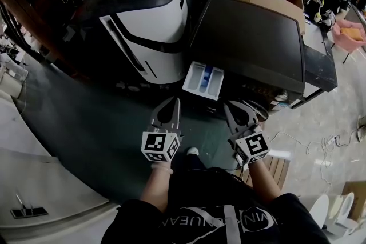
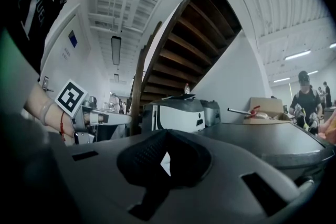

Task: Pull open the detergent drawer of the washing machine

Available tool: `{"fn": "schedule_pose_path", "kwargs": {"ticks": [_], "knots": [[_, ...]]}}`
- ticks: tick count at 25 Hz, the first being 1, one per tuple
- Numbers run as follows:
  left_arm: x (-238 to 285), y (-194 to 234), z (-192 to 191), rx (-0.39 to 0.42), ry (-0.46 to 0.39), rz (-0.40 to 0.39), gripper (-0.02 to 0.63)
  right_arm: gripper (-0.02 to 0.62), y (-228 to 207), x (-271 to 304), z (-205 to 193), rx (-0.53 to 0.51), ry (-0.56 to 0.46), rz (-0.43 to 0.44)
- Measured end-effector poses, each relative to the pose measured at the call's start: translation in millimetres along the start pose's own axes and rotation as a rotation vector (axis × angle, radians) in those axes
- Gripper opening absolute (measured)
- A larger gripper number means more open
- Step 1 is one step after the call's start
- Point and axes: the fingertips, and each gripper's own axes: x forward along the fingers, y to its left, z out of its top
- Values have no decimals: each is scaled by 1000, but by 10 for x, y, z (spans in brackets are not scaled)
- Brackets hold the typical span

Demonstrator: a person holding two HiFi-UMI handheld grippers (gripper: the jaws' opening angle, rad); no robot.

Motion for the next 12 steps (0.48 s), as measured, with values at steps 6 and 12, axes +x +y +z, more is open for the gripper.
{"fn": "schedule_pose_path", "kwargs": {"ticks": [6,12], "knots": [[-61,18,-28,-7,16,15,9,12,14,-11,19,-4,7,10],[-73,37,-22,-12,17,24,9,12,-17,-1,36,10,-5,3]]}}
